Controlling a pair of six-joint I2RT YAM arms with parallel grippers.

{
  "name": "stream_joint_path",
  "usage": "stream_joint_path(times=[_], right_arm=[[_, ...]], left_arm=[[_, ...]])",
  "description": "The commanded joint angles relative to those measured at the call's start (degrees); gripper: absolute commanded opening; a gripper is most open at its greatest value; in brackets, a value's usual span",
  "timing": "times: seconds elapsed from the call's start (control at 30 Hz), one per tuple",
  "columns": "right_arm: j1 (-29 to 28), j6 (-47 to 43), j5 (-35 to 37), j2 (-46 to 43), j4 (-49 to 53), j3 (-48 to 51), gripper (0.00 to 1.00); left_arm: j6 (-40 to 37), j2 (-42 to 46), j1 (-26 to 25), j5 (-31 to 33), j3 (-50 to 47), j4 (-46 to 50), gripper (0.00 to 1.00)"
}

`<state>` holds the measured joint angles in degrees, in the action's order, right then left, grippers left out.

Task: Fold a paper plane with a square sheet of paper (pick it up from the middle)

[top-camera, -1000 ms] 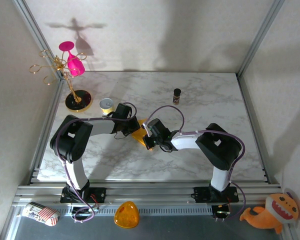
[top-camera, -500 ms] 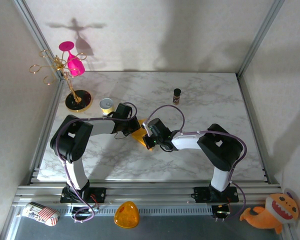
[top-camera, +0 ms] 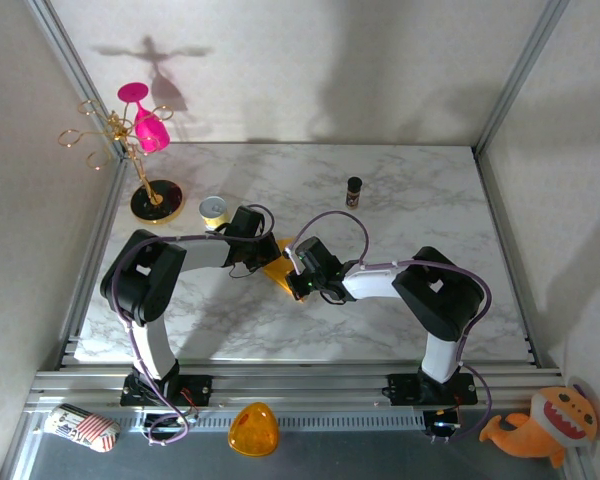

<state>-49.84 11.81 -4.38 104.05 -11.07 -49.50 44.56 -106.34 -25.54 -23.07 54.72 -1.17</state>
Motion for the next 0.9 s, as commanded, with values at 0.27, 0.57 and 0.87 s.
stream_joint_path(times=[0.27, 0.57, 0.87], right_arm=[[0.3, 0.6, -0.2, 1.5, 2.1, -0.5, 0.07], [0.4, 0.8, -0.4, 1.8, 2.7, -0.8, 0.07], [0.4, 1.0, -0.5, 2.2, 2.6, -0.8, 0.07]], left_arm=[[5.2, 9.2, -1.0, 5.4, -3.9, 3.9, 0.14], [15.5, 19.3, -2.4, 3.6, -14.4, -4.9, 0.13], [24.6, 16.0, -6.2, 2.3, -19.0, -17.3, 0.05]])
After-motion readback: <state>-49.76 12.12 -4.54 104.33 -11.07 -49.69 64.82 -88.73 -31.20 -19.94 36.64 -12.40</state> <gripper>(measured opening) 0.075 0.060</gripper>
